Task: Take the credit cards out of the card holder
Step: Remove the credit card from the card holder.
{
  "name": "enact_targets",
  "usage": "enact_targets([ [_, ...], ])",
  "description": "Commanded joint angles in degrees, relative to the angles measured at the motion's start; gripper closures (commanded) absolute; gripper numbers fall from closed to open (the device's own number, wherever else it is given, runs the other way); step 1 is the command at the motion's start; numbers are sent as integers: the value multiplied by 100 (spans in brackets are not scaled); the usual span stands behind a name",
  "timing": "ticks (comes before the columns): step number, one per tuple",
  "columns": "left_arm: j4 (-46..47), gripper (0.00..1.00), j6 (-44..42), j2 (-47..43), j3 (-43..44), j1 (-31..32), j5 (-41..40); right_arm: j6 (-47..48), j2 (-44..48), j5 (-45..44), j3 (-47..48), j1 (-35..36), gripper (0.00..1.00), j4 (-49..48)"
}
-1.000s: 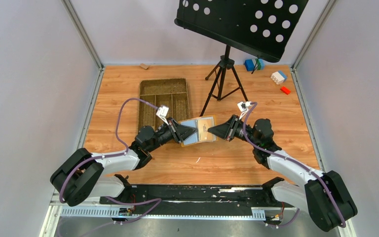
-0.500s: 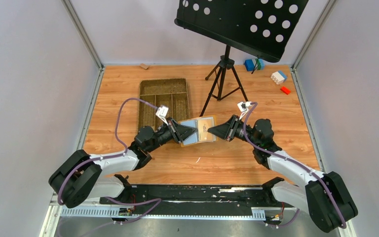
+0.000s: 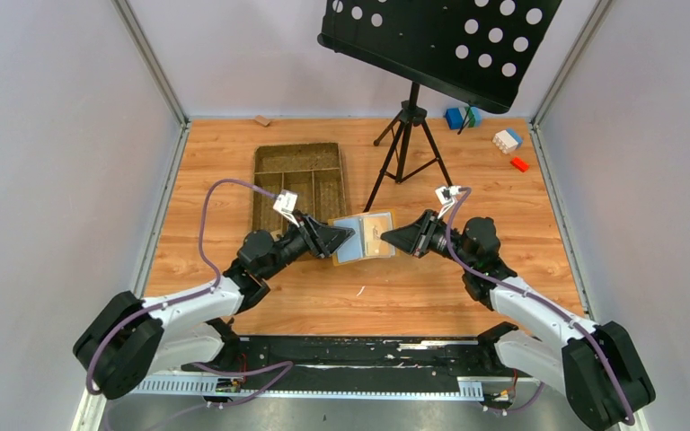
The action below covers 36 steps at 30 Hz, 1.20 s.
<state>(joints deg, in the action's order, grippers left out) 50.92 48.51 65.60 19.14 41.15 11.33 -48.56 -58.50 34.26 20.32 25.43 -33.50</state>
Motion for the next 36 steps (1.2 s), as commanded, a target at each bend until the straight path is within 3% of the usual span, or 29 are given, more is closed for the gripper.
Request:
enact_targets([
  [1, -817, 43, -377, -626, 38, -25, -707, 159, 191, -271, 131, -2, 100, 0],
  [4, -1338, 39, -498, -1062, -15, -28, -1288, 192, 265, -354, 134, 1, 100, 92],
  [8, -1450, 31, -557, -1488, -114, -28, -1478, 205, 317, -419, 120, 6, 100, 124],
  [14, -1332, 1, -560, -1414, -38, -25, -1113, 201, 356, -291, 150, -2, 100, 63],
  [18, -1215, 0, -456, -916, 106, -19, -760, 202, 623, -251, 162, 1, 100, 89],
  [28, 498, 0, -264, 36, 167, 127, 427, 191, 1066, -350, 138, -3, 100, 259],
  [36, 832, 2, -255, 0, 108, 140, 576, 80, 874, -145, 141, -3, 100, 20],
])
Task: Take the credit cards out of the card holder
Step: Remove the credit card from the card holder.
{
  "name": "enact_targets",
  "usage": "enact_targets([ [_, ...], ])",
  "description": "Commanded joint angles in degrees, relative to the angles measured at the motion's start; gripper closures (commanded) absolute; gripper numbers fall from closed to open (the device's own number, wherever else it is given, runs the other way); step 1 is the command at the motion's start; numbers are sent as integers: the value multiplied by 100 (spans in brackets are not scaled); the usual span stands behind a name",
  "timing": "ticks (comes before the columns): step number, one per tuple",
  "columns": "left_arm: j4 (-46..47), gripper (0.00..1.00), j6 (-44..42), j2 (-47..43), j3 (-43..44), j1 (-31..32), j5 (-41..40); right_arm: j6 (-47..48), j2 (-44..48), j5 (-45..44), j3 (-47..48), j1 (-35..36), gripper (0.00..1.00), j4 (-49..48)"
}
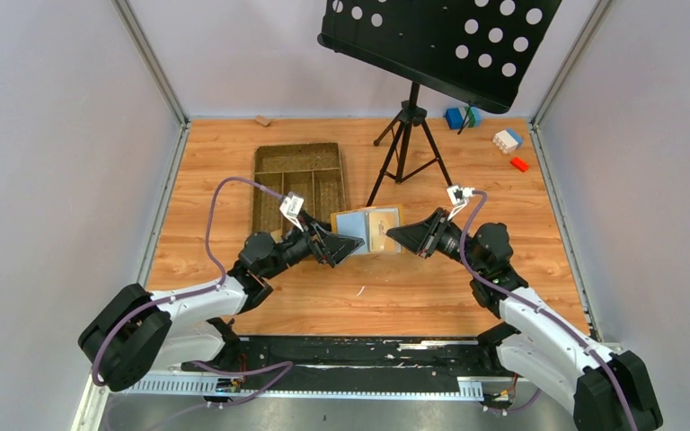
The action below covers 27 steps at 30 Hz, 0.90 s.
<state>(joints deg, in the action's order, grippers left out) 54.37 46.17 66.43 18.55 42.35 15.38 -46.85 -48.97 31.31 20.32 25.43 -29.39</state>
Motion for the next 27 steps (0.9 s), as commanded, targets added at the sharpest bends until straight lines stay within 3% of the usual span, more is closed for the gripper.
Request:
enact_targets([
  [1, 504, 4, -10, -54, 185, 19, 199, -119, -111, 220, 142, -7, 100, -457],
  [19, 581, 43, 50, 185, 334, 15, 473, -523, -525, 847, 115, 1, 100, -1352],
  [27, 584, 50, 45, 179, 327, 11, 477, -580, -606, 973, 134, 3, 100, -1482],
])
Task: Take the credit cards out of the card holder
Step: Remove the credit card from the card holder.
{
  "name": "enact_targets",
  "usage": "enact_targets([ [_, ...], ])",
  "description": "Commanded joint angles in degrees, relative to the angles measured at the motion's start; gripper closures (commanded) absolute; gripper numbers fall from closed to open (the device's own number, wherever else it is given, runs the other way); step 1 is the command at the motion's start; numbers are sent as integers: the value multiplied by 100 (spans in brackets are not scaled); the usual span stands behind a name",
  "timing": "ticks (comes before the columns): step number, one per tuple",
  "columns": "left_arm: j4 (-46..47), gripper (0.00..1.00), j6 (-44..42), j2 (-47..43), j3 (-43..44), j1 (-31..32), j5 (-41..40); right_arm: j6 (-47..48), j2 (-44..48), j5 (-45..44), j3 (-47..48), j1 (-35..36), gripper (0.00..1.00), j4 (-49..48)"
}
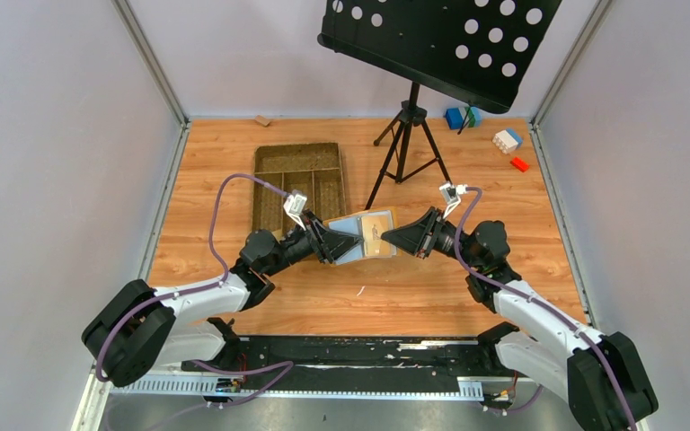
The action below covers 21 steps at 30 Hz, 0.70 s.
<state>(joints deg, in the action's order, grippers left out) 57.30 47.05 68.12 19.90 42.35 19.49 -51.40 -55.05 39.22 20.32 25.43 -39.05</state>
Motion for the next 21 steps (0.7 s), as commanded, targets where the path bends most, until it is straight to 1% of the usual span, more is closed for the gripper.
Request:
enact_targets([
  [1, 287, 52, -35, 18, 198, 17, 73, -126, -5, 187, 131, -1, 100, -521],
  [4, 282, 53, -17, 54, 219, 19, 93, -139, -60, 227, 141, 12, 100, -558],
  [12, 149, 49, -24, 120, 286, 13, 121, -196, -328, 366, 195, 48, 100, -700],
  [13, 112, 51, -39, 103, 295, 23, 113, -200, -337, 367, 199, 48, 100, -707],
  [17, -48, 64, -128, 36, 288, 19, 10, -204, -315, 371, 194, 58, 100, -716],
  [21, -81, 65, -124, 69, 303, 14, 13, -206, -315, 391, 209, 72, 100, -735],
])
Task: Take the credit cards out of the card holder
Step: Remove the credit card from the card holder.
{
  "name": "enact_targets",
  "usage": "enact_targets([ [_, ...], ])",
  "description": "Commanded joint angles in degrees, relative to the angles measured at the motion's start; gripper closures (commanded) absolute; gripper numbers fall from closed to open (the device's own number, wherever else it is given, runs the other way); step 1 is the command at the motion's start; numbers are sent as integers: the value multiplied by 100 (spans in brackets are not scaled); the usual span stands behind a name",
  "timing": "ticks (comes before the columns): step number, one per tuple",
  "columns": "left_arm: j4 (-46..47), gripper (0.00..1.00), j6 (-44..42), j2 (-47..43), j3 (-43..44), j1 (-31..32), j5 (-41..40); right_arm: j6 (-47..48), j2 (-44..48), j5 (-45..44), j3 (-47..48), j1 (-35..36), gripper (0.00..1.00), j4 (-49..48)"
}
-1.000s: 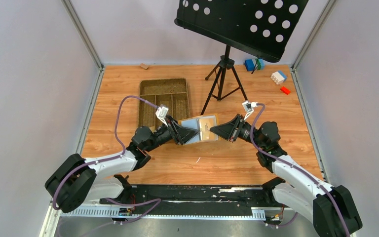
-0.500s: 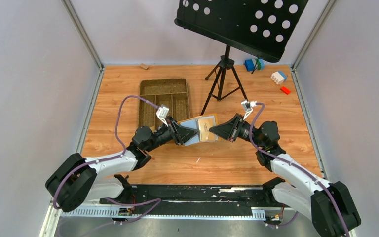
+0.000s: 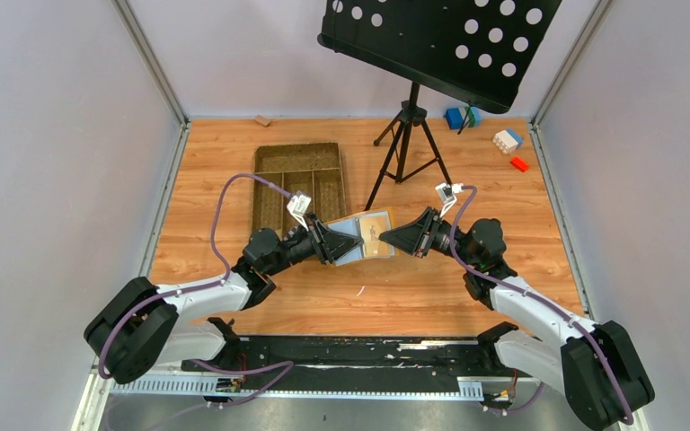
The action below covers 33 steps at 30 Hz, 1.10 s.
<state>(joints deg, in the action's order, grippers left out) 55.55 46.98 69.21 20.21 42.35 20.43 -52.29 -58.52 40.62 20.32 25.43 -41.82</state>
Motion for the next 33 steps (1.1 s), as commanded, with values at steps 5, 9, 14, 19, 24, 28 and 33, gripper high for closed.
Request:
enact_targets([
  [5, 84, 66, -119, -26, 278, 17, -93, -123, -22, 294, 231, 98, 100, -498],
  [9, -72, 67, -174, -87, 283, 14, -190, -123, -62, 314, 234, 101, 94, -528],
  [14, -942, 72, -426, -246, 402, 17, -608, -122, -52, 324, 228, 111, 92, -537],
  [19, -1283, 75, -489, -156, 519, 16, -690, -128, -68, 358, 258, 108, 89, -529],
  [24, -1306, 82, -478, -131, 537, 11, -686, -82, -29, 321, 262, 111, 84, -463],
  [28, -1397, 87, -479, -167, 537, 11, -771, 23, 101, 220, 251, 109, 82, -278],
  [33, -1477, 91, -415, -171, 530, -5, -840, 82, 168, 159, 244, 107, 76, -187],
])
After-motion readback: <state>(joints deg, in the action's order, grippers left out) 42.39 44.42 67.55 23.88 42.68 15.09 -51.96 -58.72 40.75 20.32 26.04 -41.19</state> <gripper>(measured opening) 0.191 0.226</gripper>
